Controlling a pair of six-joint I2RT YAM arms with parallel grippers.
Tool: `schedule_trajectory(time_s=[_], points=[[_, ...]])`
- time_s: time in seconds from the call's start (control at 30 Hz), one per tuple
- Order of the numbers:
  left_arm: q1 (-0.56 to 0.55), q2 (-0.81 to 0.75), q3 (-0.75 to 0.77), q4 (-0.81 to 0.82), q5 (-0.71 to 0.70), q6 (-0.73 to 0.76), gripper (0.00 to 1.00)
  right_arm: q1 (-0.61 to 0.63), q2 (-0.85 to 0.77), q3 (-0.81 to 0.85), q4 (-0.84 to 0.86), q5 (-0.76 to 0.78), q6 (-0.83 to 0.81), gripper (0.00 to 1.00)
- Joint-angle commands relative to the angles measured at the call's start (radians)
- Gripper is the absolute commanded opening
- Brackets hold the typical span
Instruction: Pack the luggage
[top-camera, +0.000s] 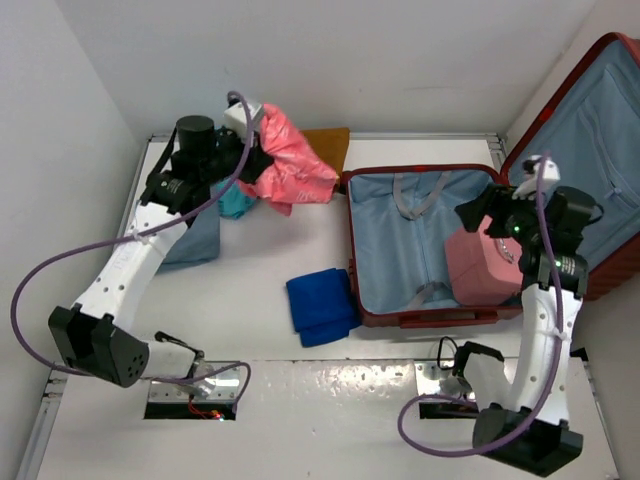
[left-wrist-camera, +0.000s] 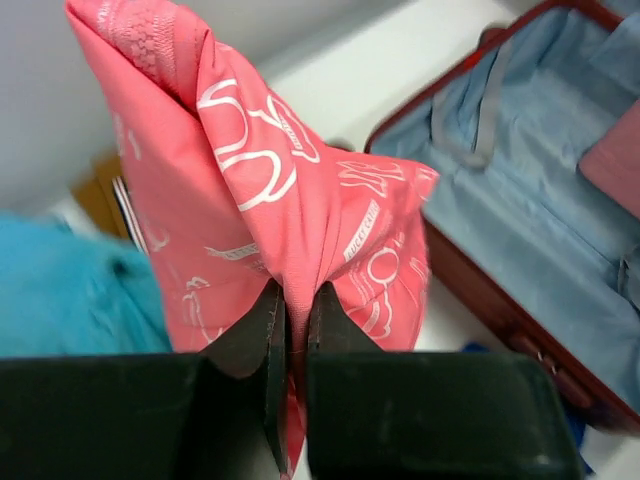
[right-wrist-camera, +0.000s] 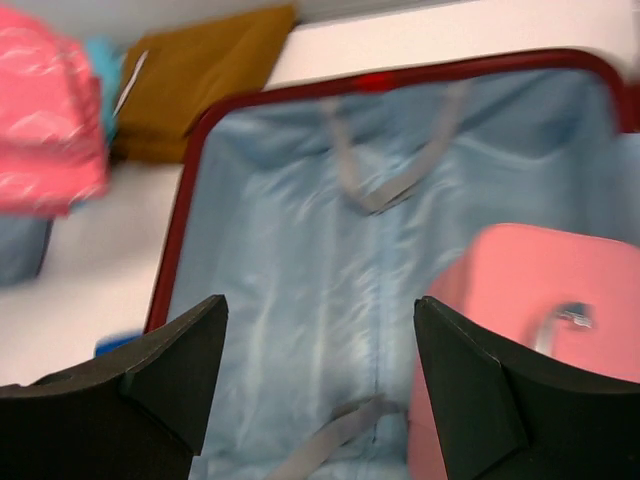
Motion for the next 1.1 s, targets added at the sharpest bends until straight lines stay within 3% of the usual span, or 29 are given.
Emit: schedule_trajectory(time_s=[0.0, 0.2, 0.33, 0.53, 0.83, 0.93, 1.07], points=[[-0.110, -0.017, 0.132, 0.077, -0.084, 0.179, 0.00, -0.095, -0.014, 0.049, 0.076, 0.086, 0.139, 0.75], [-0.351, 0.093, 0.244, 0.096, -0.203, 0.443, 0.00, -0.258, 0.011, 0.141, 0.007, 0.149, 0.212, 0.76], [-0.463, 0.160, 0.256, 0.177, -0.225, 0.610, 0.00, -0.267, -0.006, 0.170, -0.027, 0.256, 0.218, 0.80], [-0.511, 0.333, 0.354, 0.220, -0.216, 0.668, 0.00, -0.269, -0.008, 0.198, -0.096, 0.298, 0.207, 0.86], [-0.597, 0.495, 0.364, 0.534, -0.447, 0.870, 0.00, -0.269, 0.083, 0.245, -0.116, 0.295, 0.224, 0.87], [-0.611, 0.504, 0.324, 0.600, -0.452, 0.939, 0.00, -0.267, 0.100, 0.262, -0.115, 0.286, 0.244, 0.89], [-0.647, 0.480, 0.160, 0.700, -0.395, 0.990, 0.00, -0.270, 0.113, 0.288, -0.112, 0.250, 0.281, 0.89]])
